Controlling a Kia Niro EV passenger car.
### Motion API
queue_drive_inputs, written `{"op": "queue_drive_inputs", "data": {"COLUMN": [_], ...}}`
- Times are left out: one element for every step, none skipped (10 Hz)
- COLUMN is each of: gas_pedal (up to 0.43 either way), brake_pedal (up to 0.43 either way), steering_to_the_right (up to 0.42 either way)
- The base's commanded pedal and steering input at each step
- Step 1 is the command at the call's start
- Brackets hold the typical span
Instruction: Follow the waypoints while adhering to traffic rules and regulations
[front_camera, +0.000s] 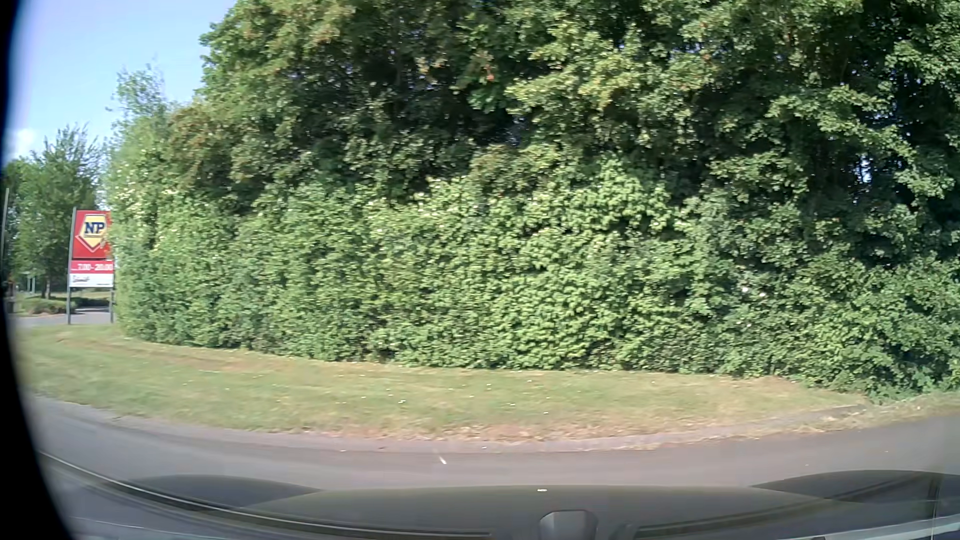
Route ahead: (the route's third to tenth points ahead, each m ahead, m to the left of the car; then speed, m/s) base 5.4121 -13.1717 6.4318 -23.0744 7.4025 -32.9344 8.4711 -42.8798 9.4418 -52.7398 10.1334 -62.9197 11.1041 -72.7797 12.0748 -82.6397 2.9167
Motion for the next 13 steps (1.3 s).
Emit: {"op": "queue_drive_inputs", "data": {"gas_pedal": [0.008, 0.008, 0.008, 0.020, 0.039, 0.047, 0.059, 0.098, 0.110, 0.110, 0.110, 0.110, 0.110], "brake_pedal": [0.006, 0.006, 0.006, 0.006, 0.006, 0.006, 0.006, 0.006, 0.006, 0.006, 0.006, 0.006, 0.006], "steering_to_the_right": [0.971, 0.979, 0.979, 0.980, 0.980, 0.980, 0.980, 0.981, 0.980, 0.981, 0.980, 0.980, 0.977]}}
